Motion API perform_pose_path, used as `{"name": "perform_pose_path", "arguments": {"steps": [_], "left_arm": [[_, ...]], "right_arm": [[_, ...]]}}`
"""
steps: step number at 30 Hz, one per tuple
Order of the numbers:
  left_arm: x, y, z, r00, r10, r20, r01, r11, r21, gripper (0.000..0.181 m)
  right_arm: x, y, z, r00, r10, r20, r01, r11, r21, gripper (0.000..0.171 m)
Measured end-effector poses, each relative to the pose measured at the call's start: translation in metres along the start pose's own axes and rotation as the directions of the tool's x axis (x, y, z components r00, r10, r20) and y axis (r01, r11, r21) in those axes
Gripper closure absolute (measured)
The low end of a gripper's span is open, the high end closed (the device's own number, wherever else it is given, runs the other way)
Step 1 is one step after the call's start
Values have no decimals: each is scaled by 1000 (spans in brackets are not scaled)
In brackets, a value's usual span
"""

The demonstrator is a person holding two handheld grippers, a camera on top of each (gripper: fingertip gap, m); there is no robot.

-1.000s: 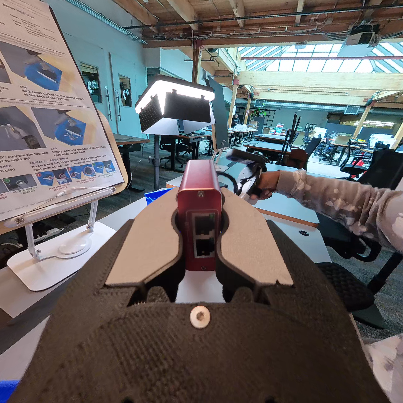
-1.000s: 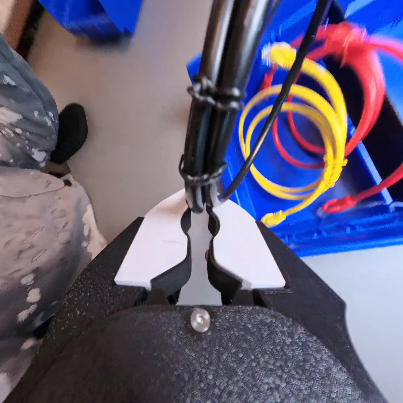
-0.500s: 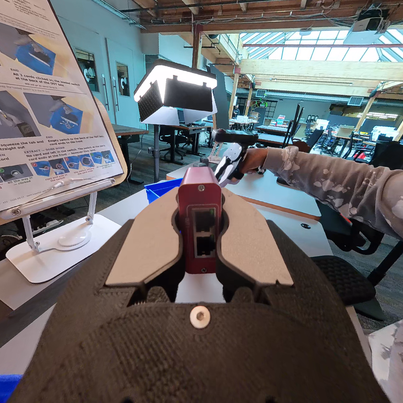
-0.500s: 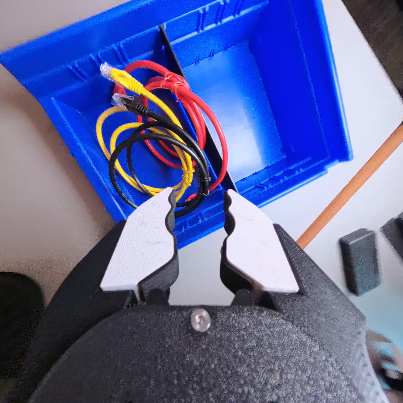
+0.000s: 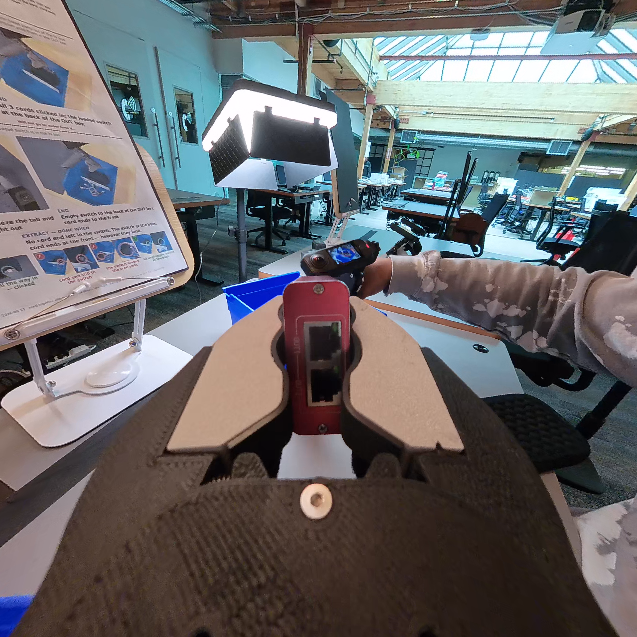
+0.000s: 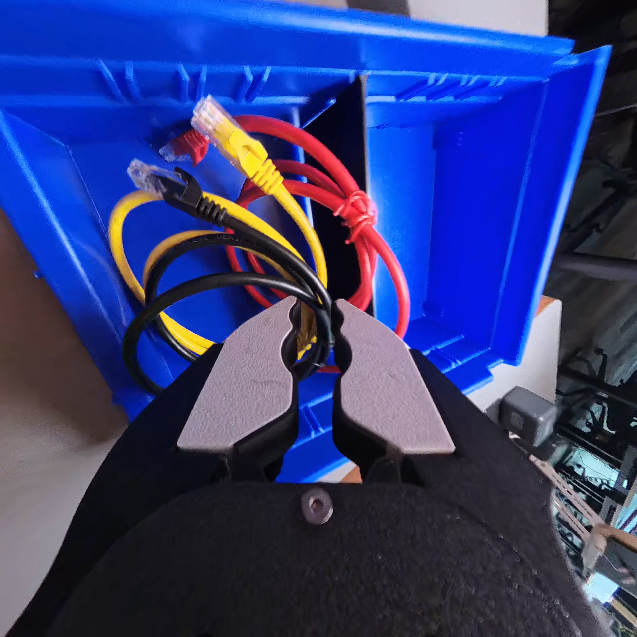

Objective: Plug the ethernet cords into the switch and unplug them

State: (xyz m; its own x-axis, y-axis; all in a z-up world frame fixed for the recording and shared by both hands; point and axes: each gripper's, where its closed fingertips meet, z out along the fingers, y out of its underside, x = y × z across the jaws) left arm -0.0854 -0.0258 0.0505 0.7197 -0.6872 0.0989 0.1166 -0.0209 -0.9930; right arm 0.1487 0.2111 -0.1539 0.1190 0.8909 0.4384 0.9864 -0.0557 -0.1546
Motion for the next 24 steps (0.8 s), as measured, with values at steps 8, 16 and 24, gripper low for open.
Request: {"name": "perform_pose_path", "arguments": {"steps": [8,16,24], "left_arm": [[-3,17,15,999,-46,3,46,998,-31,152],[-1,45,39,987,-158,-7,157,985,-67,152],[11,89,65,962,-270,-46,258,949,-181,152]], "right_arm": [[-4,-82,-117,977,197,-83,-116,814,569,129],[-117,-154,-181,996,49,-74,40,493,869,100],[-156,-191,-163,987,8,-161,136,497,857,97]]}}
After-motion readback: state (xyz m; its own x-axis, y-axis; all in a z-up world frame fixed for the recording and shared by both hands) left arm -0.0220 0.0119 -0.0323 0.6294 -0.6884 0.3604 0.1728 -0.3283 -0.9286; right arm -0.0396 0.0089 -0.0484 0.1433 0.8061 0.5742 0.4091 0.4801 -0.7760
